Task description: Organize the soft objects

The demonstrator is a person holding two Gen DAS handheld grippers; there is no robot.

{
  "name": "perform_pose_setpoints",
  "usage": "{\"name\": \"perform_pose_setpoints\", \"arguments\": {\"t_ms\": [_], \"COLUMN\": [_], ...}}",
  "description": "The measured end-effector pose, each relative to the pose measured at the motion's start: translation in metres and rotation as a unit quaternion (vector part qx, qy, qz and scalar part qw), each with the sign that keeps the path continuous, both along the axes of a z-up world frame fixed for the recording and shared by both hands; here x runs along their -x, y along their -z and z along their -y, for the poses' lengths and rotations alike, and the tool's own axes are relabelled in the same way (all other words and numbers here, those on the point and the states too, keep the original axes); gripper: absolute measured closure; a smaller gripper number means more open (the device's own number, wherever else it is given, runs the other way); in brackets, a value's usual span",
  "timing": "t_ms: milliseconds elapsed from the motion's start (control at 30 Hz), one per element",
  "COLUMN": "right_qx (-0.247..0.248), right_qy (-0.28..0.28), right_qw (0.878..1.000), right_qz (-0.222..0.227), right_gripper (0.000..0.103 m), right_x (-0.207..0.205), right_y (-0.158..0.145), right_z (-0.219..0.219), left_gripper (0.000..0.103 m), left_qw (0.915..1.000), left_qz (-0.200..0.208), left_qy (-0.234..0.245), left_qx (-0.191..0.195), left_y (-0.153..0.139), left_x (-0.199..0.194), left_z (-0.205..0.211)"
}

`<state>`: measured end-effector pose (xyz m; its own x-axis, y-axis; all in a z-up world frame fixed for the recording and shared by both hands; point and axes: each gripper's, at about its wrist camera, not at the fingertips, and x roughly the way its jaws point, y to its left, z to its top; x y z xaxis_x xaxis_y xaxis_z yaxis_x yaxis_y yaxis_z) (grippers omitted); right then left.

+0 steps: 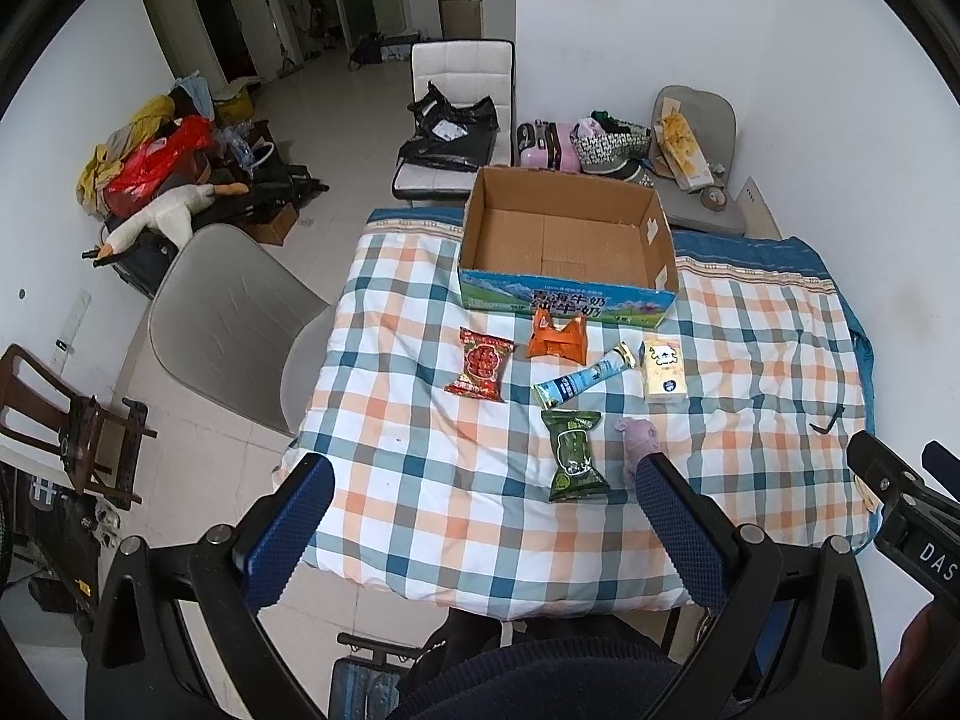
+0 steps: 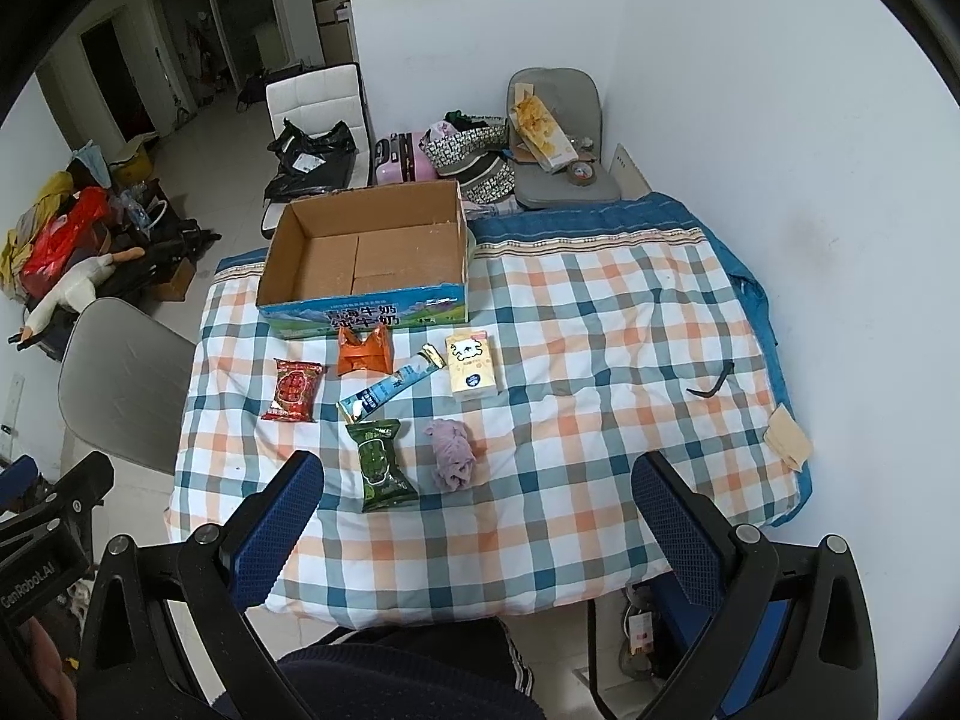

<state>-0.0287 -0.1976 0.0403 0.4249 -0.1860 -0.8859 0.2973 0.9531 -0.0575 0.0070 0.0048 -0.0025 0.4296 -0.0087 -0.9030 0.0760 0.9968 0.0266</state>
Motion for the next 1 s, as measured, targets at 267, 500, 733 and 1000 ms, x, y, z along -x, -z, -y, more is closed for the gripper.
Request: {"name": "perform_pose_setpoints", "arguments": {"t_ms": [267,500,733,1000], "right_qx": [-0.015,-0.048,-0.081,-0.111], "right_qy": [-0.001,-0.004,-0.011,-0.022], "right_qw": [1.000,0.995,0.980,0.965], "right_qz": [-0.025,-0.088,-0.181,-0.235], "right_gripper": [0.000,0.000,0.000,0.000], "right_x": [-0.028,-0.077,-0.128,-0.151], "right_y": [0.033,0.114,0.254,0.354], "right_z": [0.013,0.036,0.056,0.067], "left_gripper": [0.000,0.000,0.003,0.011], "left_qw": [0.9991,0.9927,0.9776,0.9597], "left_qz": [-0.032,-0.114,-0.206,-0.273], "left_qy": [-0.011,0.003,0.015,0.030], "left_qx": [0.026,0.040,0.040,0.062], "left_y": [0.040,0.131,0.245,0.330], "left_x": [-0.053,-0.111,-0.144,-0.154], "left_z": [0.012,0.033,0.056,0.079]}}
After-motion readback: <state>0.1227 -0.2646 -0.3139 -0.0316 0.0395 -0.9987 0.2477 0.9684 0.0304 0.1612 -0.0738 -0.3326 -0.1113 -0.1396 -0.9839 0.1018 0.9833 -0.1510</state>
